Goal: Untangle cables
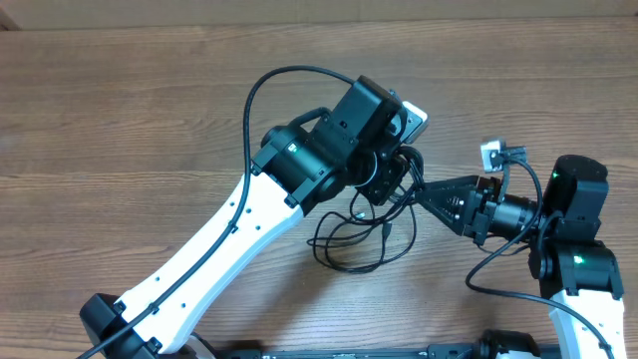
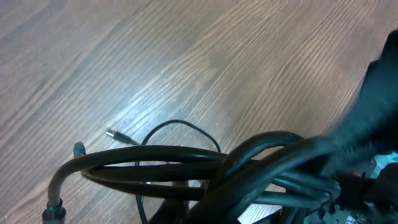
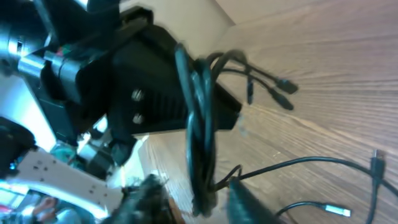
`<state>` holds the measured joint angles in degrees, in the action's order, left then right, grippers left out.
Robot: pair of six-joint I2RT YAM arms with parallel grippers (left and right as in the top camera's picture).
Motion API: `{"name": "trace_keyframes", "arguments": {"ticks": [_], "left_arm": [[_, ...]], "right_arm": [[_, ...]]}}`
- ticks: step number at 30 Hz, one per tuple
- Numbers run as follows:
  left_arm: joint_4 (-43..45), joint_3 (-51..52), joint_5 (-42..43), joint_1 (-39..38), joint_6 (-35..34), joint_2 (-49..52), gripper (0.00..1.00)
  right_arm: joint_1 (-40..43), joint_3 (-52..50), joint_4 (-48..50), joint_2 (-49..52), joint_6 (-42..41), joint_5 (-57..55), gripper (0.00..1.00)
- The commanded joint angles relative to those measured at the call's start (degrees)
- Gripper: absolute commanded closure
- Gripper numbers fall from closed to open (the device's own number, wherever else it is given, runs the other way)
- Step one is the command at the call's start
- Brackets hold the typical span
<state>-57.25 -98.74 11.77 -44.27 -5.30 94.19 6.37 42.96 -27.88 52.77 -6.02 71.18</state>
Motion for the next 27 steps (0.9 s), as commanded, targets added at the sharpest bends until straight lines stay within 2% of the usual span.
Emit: {"name": "trace_keyframes", "arguments": {"ticks": [1,6,13,15,19,20,24,27], "left_arm": [[1.55,-0.74,2.54,-0.17,1.88,0.42,0.96],[4.04,-0.74,6.08,-0.17,1.84,0.42,0.96],[4.24,-0.74,5.55,-0.17,1.11,0.42,0.96],[4.44,-0.74,4.24,-0.11,-1.68,0.42,0.96],[4.42,-0.74,-5.25,0.0,-14.64,0.42,0.96],[4.37,-0.74,-9.88,0.0,-22.05,0.42,0.96],[4.39,-0.74,-17.35,0.02,-38.86,0.42,0.96],[4.39,-0.74,-19.26,0.11,-45.77,0.42,0.96]], "right_arm": [[0.07,0.24,0.33,-0.35,1.84,2.43,0.82],[0.07,0.24,0.35,-0.35,1.84,2.45,0.96],[0.07,0.24,0.61,-0.35,1.81,2.38,0.96],[0.09,0.24,0.57,-0.35,1.81,2.19,0.96],[0.09,0.24,0.57,-0.35,1.62,2.19,0.96],[0.09,0.24,0.55,-0.35,1.6,2.19,0.96],[0.09,0.24,0.35,-0.35,1.6,2.19,0.96],[0.09,0.24,0.26,-0.35,1.62,2.19,0.96]]}}
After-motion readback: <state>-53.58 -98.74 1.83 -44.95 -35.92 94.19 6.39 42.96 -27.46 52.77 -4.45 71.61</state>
